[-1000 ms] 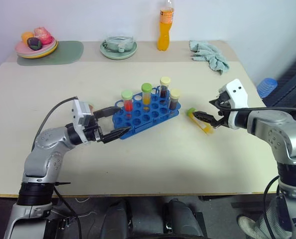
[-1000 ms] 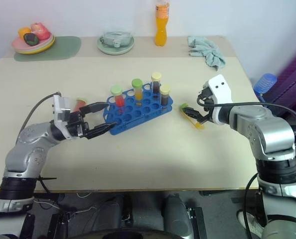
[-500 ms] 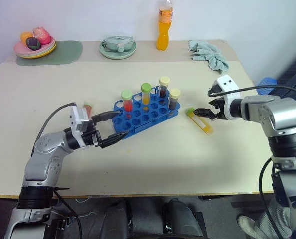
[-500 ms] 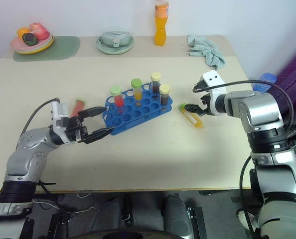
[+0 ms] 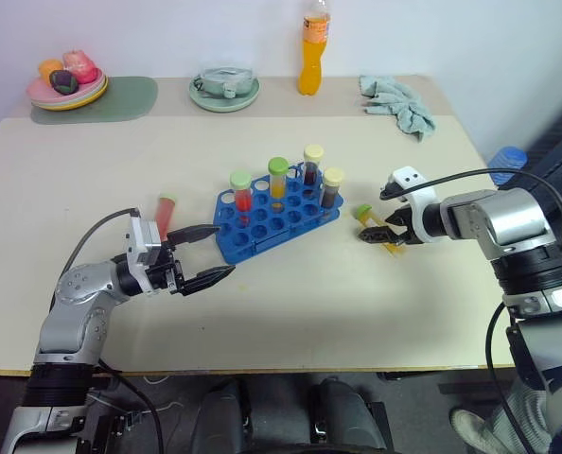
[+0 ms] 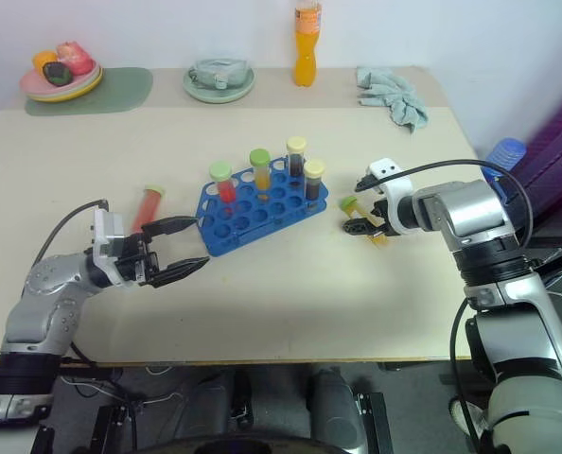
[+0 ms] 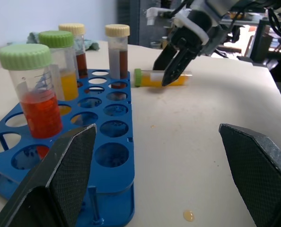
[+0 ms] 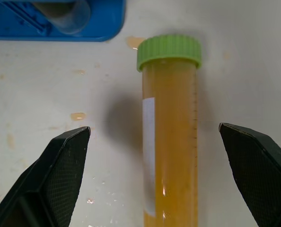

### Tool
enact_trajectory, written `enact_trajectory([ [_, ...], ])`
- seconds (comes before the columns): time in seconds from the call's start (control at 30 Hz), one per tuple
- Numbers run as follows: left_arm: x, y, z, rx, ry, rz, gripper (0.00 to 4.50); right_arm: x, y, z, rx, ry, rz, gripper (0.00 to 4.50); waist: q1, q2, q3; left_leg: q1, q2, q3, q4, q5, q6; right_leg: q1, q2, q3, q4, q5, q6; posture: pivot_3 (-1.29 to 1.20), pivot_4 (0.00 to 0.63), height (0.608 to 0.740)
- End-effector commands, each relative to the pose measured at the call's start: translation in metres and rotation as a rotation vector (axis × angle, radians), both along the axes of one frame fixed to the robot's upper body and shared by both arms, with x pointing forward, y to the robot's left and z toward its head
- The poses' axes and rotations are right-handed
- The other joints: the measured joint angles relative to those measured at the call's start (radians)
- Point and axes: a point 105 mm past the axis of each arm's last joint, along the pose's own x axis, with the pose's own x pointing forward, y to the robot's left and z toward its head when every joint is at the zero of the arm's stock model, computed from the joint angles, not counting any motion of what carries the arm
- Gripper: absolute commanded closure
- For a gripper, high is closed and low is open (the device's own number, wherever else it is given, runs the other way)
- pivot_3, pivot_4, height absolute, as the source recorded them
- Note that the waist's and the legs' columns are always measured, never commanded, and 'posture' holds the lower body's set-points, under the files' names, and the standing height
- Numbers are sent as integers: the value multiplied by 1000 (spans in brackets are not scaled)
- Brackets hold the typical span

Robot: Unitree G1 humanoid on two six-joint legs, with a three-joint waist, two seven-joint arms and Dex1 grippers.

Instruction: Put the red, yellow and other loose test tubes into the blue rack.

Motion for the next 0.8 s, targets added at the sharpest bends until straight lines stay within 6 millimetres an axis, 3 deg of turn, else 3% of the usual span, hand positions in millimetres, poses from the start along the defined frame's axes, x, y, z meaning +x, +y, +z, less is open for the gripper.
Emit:
enact_trajectory([
  [0.03, -5, 3, 7, 32, -46, -15, 238, 11, 2, 12, -6, -55, 10, 49, -3, 0, 0, 0, 0, 0, 0, 0, -1, 0, 0, 0, 0, 0, 0, 0, 150, 740],
  [0.13, -7, 4, 9, 36, -54, -16, 238, 15, 2, 13, -11, -59, 14, 921, -2, 0, 0, 0, 0, 1, 0, 0, -1, 0, 0, 0, 0, 0, 0, 0, 150, 740],
  [0.3, -11, 6, 6, 61, -59, -37, 238, 18, 2, 12, -24, -64, 30, 3494, -2, 0, 0, 0, 0, 1, 0, 1, -1, 0, 0, 0, 0, 0, 0, 0, 150, 740],
  [0.33, -11, 7, 5, 74, -61, -44, 238, 19, 1, 11, -28, -63, 32, 3734, -2, 0, 0, 0, 0, 1, 0, 1, -1, 0, 0, 0, 0, 0, 0, 0, 150, 740],
  [0.63, -10, 8, 7, 56, -67, -38, 238, 15, -2, 11, -49, -89, 77, 3735, -2, 0, 0, 0, 0, 1, 0, 1, -1, 0, 0, 0, 0, 0, 0, 0, 150, 740],
  [0.8, -6, 8, 9, 29, -73, -22, 238, -9, 20, 30, 55, -251, 313, 3735, 5, 0, 0, 0, 0, 1, 0, 1, -1, 0, 0, 0, -1, 0, 0, 0, 150, 740],
])
